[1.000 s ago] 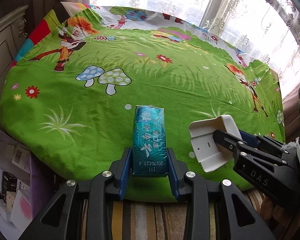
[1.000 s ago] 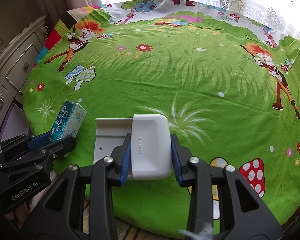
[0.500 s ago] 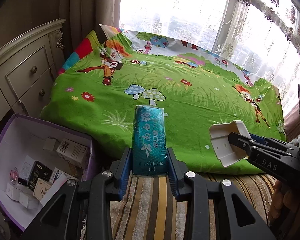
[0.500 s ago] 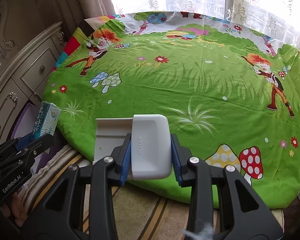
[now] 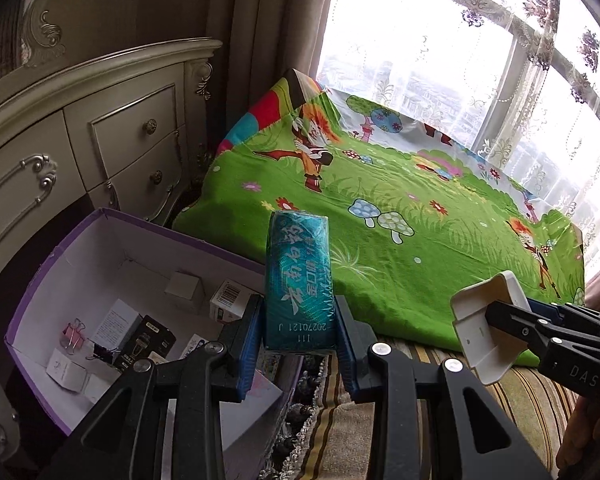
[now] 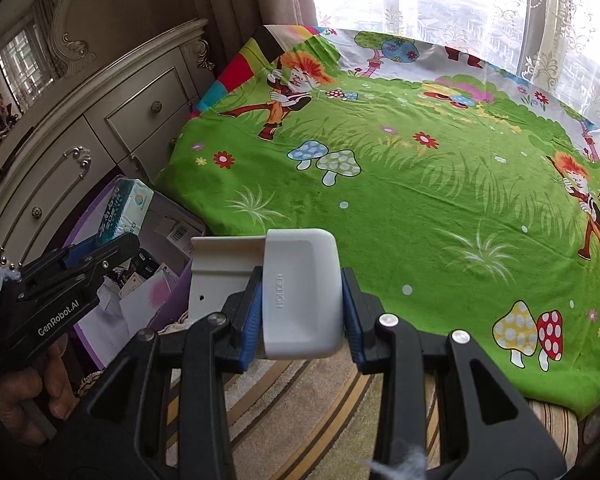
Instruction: Organize rigid objects
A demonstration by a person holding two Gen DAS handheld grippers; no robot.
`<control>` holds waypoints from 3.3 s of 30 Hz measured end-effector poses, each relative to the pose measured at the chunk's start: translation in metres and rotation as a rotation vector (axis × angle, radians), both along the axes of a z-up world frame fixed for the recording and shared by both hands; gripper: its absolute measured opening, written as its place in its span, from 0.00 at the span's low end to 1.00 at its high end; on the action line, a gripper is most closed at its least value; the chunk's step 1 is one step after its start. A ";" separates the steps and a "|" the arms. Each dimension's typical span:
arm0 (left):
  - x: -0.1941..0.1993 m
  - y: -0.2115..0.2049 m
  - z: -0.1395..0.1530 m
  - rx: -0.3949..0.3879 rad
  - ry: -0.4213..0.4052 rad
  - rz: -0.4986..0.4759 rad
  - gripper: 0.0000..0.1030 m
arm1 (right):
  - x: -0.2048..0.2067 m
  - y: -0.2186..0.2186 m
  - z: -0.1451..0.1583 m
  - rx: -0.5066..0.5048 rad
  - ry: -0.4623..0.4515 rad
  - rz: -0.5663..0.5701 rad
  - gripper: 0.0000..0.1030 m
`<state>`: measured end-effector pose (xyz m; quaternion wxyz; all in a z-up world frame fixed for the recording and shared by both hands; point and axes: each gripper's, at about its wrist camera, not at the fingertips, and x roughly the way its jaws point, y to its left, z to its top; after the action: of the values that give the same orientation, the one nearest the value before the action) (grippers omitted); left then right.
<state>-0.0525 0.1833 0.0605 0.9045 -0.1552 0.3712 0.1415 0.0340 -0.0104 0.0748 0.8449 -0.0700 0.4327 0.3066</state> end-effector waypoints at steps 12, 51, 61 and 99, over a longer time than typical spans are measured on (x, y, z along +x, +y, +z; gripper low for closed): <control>-0.048 0.097 -0.002 -0.013 -0.026 0.199 0.34 | -0.030 0.084 0.016 -0.052 -0.035 0.175 0.39; -0.093 0.162 -0.032 0.008 0.054 0.394 0.61 | -0.076 0.224 -0.036 -0.173 -0.108 0.429 0.70; -0.100 0.118 -0.007 0.063 0.079 0.356 0.86 | -0.081 0.165 -0.026 -0.125 -0.100 0.341 0.78; -0.119 0.060 -0.009 0.114 0.205 0.309 0.98 | -0.097 0.109 -0.028 -0.046 -0.075 0.301 0.81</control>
<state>-0.1717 0.2431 0.0512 0.8368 -0.1437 0.4244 0.3146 -0.0633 0.0986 0.0467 0.8031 -0.1650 0.3923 0.4170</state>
